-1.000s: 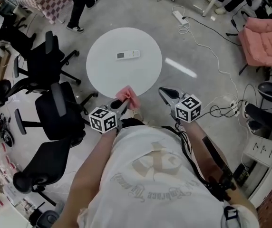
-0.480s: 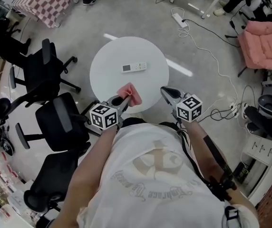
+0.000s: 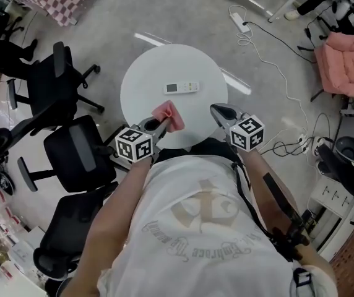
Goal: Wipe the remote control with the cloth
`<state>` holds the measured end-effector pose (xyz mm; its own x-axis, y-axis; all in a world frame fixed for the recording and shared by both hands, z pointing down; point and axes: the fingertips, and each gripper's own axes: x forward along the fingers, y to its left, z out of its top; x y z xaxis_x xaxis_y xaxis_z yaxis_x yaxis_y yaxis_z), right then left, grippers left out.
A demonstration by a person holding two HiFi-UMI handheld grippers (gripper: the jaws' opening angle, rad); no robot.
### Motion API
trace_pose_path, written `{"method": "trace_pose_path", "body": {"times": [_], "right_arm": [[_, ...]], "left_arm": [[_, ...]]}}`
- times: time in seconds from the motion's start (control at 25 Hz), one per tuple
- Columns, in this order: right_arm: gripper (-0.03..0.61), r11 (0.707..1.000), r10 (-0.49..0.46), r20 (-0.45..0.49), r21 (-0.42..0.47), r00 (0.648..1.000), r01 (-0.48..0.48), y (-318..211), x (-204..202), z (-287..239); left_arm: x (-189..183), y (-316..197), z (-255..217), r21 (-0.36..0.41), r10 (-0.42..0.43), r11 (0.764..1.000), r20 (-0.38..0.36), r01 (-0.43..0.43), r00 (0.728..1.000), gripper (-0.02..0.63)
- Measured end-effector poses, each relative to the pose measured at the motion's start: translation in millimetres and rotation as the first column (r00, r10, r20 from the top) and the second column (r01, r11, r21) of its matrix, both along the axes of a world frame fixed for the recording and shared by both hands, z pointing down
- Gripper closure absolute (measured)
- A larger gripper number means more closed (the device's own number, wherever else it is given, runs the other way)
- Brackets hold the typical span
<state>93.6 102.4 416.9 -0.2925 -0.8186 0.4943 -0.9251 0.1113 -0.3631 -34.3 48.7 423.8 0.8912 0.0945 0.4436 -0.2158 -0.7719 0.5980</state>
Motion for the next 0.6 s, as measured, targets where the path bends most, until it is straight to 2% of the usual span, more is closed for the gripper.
{"method": "trace_pose_path", "body": {"times": [0.28, 0.6], "right_arm": [[0.571, 0.995, -0.077, -0.018, -0.063, 0.997, 0.076, -14.4, 9.4, 24.4], [0.571, 0.972, -0.201, -0.053, -0.133, 0.978, 0.192, -44.9, 27.4, 61.0]], "left_arm": [[10.6, -6.5, 11.6, -0.028, -0.016, 0.999, 0.039, 0.017, 0.999, 0.594], [34.3, -23.9, 29.4, -0.06, -0.028, 0.998, 0.111, 0.035, 0.993, 0.594]]}}
